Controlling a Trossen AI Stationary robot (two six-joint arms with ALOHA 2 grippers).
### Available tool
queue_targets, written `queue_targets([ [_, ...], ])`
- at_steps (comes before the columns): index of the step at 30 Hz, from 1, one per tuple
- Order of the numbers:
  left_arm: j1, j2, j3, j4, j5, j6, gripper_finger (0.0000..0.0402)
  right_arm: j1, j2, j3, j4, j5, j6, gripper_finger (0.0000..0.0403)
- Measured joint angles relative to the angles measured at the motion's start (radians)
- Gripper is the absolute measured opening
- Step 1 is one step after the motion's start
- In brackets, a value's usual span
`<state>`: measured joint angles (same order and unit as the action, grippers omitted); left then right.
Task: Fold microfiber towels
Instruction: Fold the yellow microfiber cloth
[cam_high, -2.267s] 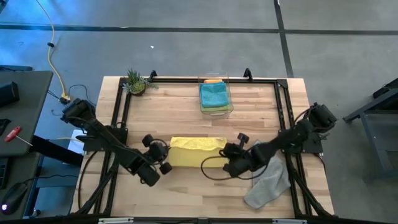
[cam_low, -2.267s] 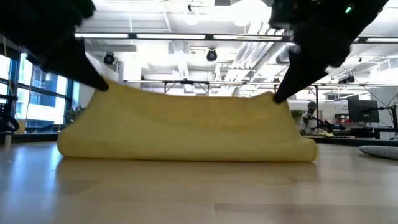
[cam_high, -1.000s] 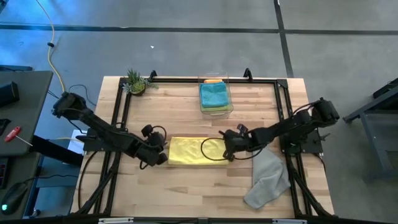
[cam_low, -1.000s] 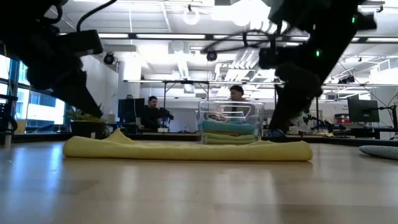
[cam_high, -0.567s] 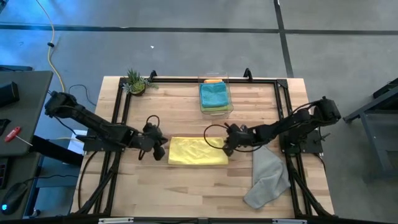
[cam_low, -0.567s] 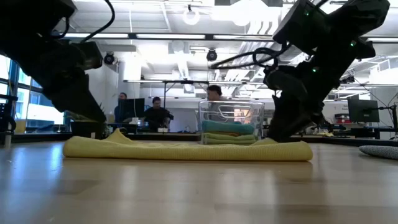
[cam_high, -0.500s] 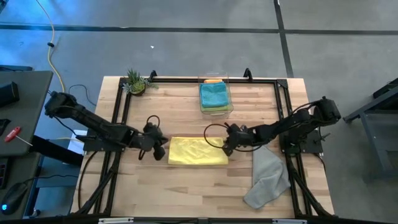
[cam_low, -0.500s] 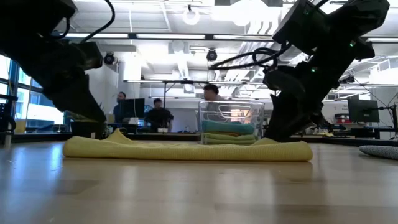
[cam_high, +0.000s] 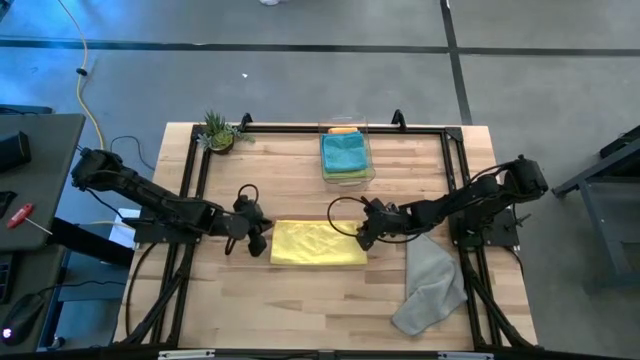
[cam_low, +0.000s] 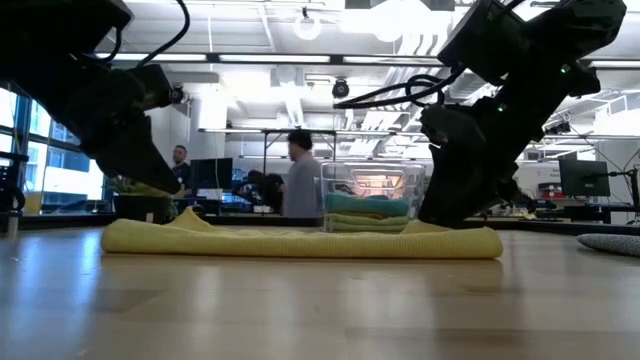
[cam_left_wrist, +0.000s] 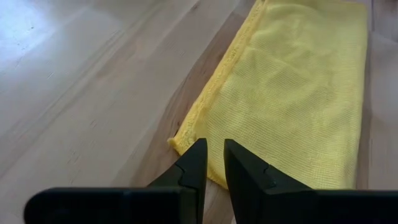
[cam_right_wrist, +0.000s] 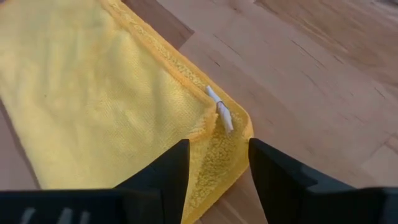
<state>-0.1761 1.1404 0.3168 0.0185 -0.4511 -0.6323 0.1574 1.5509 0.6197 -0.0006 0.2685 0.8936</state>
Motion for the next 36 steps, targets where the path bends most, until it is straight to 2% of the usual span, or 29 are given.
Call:
queue_targets([
  [6,-0.004,0.000,0.000,0.014,-0.005,-0.025,0.0046,0.000,-0.009,0.000,-0.006,-0.004,0.015,0.0156],
  [9,-0.029,0.000,-0.007,0.061,-0.073,-0.045,0.0042,0.000,-0.022,0.000,-0.017,0.003,0.025,0.0156],
  [11,-0.043,0.000,-0.037,0.164,-0.103,-0.035,0.0031,0.000,-0.026,0.010,-0.030,0.004,0.026,0.0156],
  [15,-0.040,0.000,-0.149,0.460,-0.096,0.017,0.0004,0.000,-0.020,0.028,-0.035,-0.007,0.025,0.0156],
  [18,-0.032,0.000,-0.229,0.644,-0.084,0.047,0.0006,0.000,-0.014,0.028,-0.041,-0.006,0.040,0.0155],
  [21,-0.026,0.000,-0.277,0.753,-0.076,0.066,0.0003,0.000,-0.007,0.028,-0.042,-0.007,0.046,0.0149],
  [30,-0.024,0.000,-0.288,0.772,-0.064,0.087,0.0001,0.000,0.034,0.028,-0.010,0.004,0.068,0.0099],
  [36,-0.024,0.000,-0.288,0.772,-0.064,0.087,0.0000,0.000,0.034,0.028,-0.016,-0.005,0.067,0.0036],
])
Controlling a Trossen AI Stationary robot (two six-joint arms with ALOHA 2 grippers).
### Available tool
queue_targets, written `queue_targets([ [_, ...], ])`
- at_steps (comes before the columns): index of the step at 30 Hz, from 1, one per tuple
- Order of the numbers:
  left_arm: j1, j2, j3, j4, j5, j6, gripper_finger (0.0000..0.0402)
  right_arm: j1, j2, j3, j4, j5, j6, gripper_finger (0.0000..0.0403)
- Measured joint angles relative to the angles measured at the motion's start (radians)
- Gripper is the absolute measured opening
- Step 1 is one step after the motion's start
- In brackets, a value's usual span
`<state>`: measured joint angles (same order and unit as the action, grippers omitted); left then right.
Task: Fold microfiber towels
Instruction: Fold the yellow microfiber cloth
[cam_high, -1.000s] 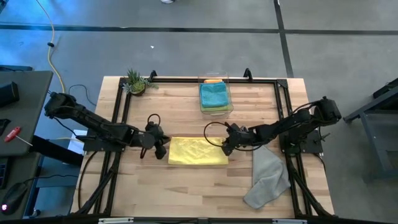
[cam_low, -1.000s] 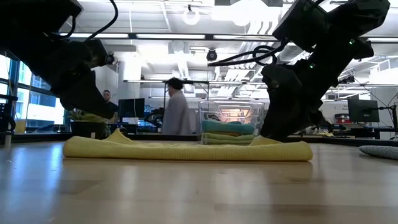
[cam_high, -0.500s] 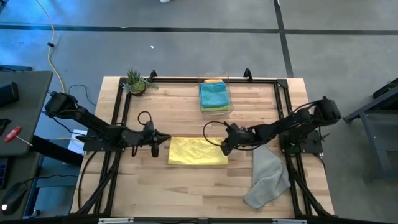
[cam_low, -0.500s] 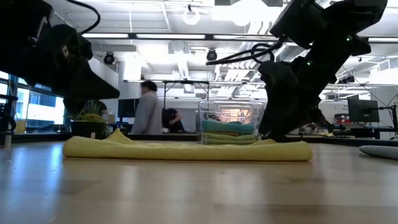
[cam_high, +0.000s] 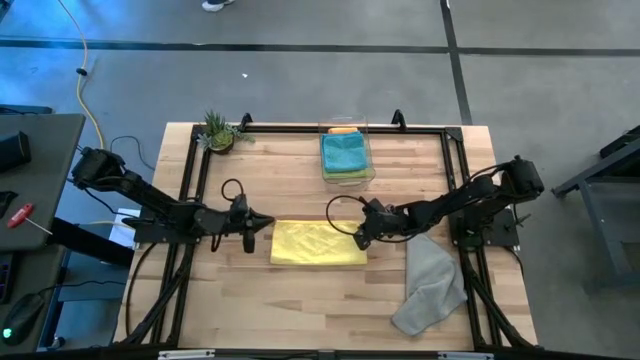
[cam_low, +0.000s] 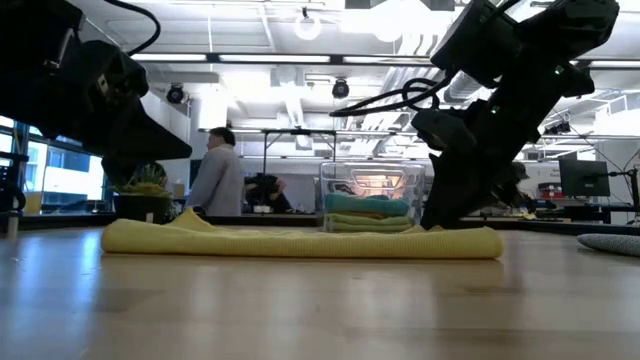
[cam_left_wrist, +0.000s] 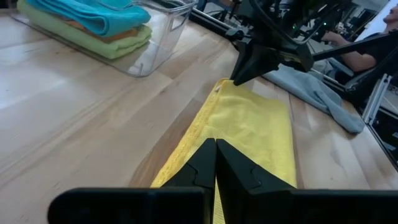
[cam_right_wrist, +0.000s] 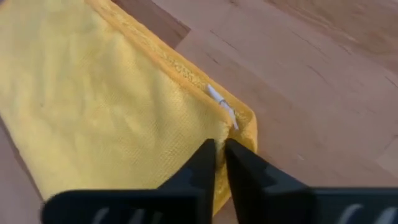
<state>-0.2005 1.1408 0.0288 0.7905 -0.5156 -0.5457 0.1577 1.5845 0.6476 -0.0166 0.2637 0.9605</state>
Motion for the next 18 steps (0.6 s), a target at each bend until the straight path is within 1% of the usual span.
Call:
queue_targets([
  [2,0.000,0.000,0.000,-0.001,0.000,0.000,0.0000,0.000,0.000,0.000,0.000,-0.005,-0.004,0.0014],
  [4,0.000,0.000,0.000,-0.002,0.007,0.000,0.0000,0.000,0.000,0.000,0.000,-0.004,-0.018,0.0005],
  [8,0.000,0.000,0.000,-0.007,0.012,0.000,0.0000,0.000,0.000,0.000,-0.001,0.017,-0.018,0.0008],
  [14,0.000,0.000,0.000,-0.009,0.012,0.008,0.0000,0.002,-0.008,0.000,-0.001,0.052,-0.011,0.0002],
  [18,0.000,0.000,0.000,-0.015,0.011,0.010,0.0000,0.002,-0.013,0.000,-0.043,0.070,0.013,0.0001],
])
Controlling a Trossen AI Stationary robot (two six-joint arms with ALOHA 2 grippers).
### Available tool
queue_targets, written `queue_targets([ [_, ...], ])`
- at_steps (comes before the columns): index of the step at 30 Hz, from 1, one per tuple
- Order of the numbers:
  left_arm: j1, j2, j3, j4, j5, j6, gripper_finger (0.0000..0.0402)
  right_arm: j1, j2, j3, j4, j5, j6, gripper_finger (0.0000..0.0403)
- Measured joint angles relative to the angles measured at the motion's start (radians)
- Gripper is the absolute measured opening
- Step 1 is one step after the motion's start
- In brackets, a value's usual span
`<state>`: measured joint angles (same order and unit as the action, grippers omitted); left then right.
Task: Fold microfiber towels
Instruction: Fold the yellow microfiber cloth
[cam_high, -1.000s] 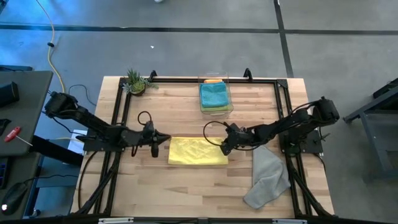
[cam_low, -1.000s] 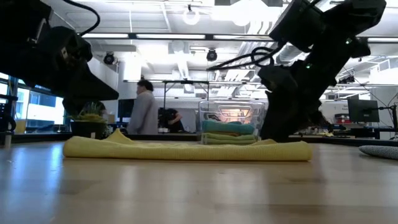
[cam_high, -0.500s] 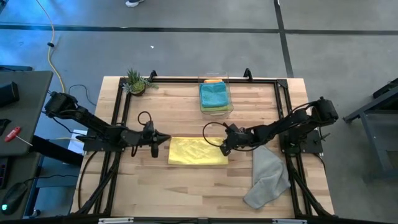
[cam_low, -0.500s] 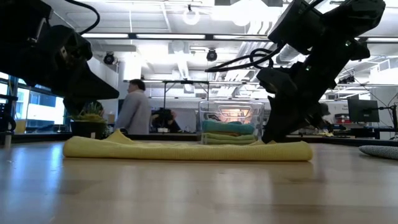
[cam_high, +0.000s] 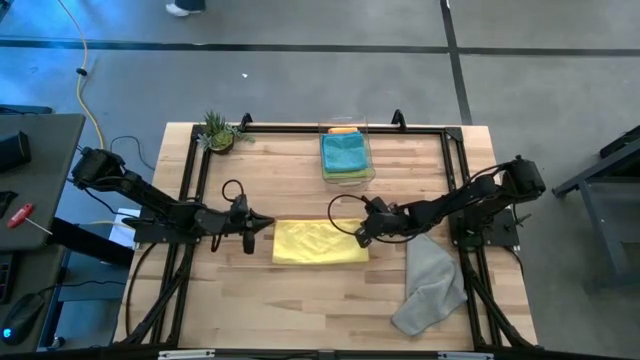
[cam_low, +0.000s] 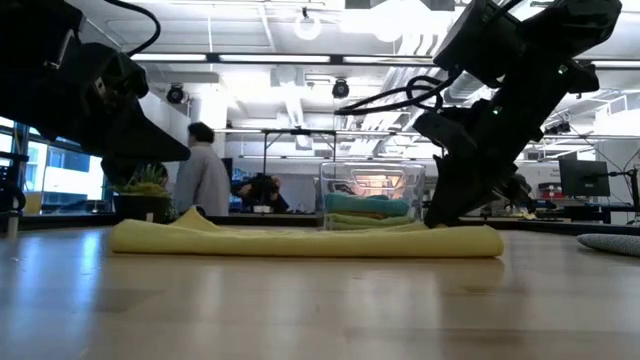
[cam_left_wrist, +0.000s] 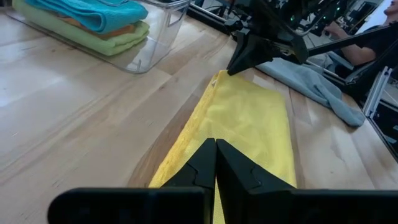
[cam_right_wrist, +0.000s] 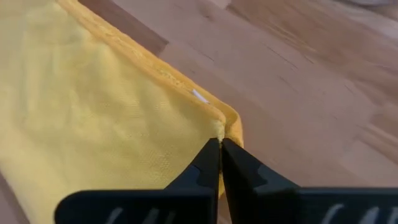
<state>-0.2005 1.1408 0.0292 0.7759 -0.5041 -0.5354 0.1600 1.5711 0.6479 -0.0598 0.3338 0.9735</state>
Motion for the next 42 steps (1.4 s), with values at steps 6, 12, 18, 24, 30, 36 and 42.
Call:
queue_targets([
  [6,0.000,0.000,0.000,-0.002,0.000,0.008,0.0000,0.000,0.000,0.000,-0.024,0.005,0.013,0.0001],
  [12,-0.001,0.000,0.000,-0.002,0.000,0.015,0.0000,-0.001,0.000,0.000,-0.042,-0.002,0.005,0.0034],
  [18,0.000,0.000,0.005,-0.011,0.013,0.030,0.0000,-0.002,-0.055,0.018,-0.159,0.028,-0.005,0.0123],
  [24,0.000,0.000,0.099,-0.134,0.030,0.132,0.0000,0.077,-0.133,0.097,-0.181,-0.015,-0.117,0.0152],
  [30,0.025,0.000,0.181,-0.253,0.166,0.239,0.0000,0.201,-0.048,0.129,-0.064,-0.055,-0.174,0.0040],
  [36,0.020,0.000,0.222,-0.377,0.308,0.283,0.0000,0.264,0.085,0.204,-0.059,-0.050,-0.195,0.0023],
  [42,-0.028,0.063,0.222,-0.383,0.313,0.337,0.0000,0.270,0.163,0.282,-0.126,0.043,-0.204,0.0003],
])
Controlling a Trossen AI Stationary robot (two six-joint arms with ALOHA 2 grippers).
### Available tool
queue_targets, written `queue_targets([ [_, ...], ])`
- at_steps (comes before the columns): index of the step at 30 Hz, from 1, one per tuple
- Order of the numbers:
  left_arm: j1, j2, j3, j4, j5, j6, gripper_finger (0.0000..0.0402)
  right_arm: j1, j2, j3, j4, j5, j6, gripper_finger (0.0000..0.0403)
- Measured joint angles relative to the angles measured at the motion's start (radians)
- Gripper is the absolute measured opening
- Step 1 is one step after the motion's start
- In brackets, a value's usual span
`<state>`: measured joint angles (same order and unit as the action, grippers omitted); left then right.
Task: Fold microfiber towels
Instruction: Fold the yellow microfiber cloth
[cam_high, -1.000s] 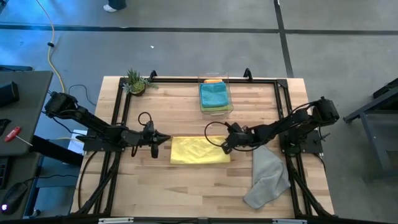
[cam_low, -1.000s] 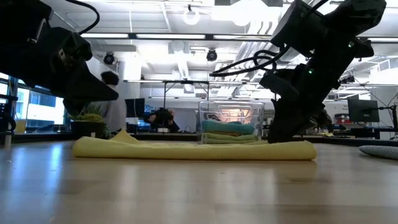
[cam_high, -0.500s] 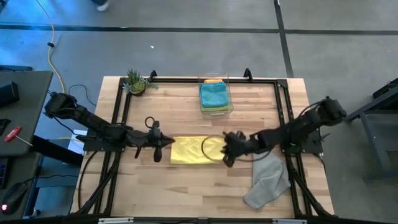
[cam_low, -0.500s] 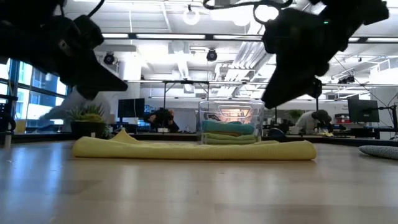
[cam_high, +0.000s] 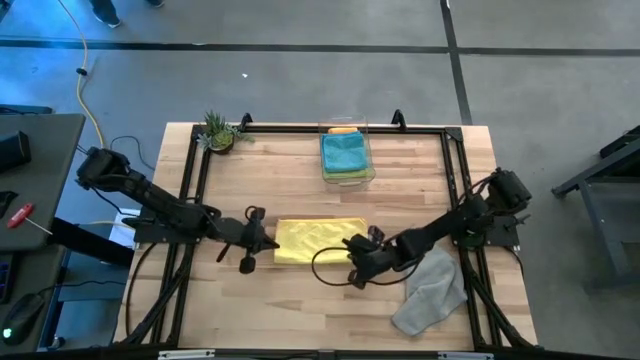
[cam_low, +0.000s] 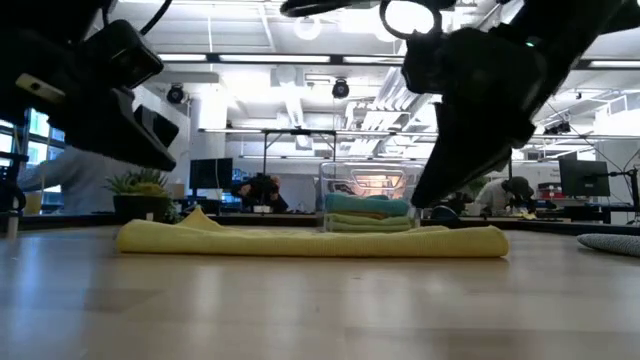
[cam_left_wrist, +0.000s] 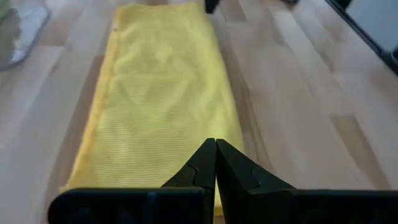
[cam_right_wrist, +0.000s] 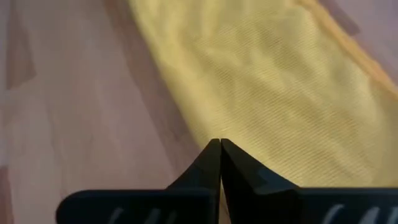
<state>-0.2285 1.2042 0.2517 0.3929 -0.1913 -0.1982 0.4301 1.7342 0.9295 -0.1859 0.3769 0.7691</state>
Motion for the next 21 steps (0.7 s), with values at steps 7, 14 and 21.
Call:
queue_targets([
  [7,-0.011,0.174,0.013,0.108,0.030,0.036,0.0000,-0.043,0.001,-0.015,-0.020,0.017,0.116,0.0001],
  [14,-0.011,0.309,0.069,0.104,0.078,0.045,0.0000,-0.098,0.001,-0.045,-0.039,0.023,0.150,0.0000],
  [21,-0.046,0.386,0.120,0.103,0.094,0.040,0.0000,-0.157,0.002,-0.047,-0.146,0.011,0.147,0.0000],
])
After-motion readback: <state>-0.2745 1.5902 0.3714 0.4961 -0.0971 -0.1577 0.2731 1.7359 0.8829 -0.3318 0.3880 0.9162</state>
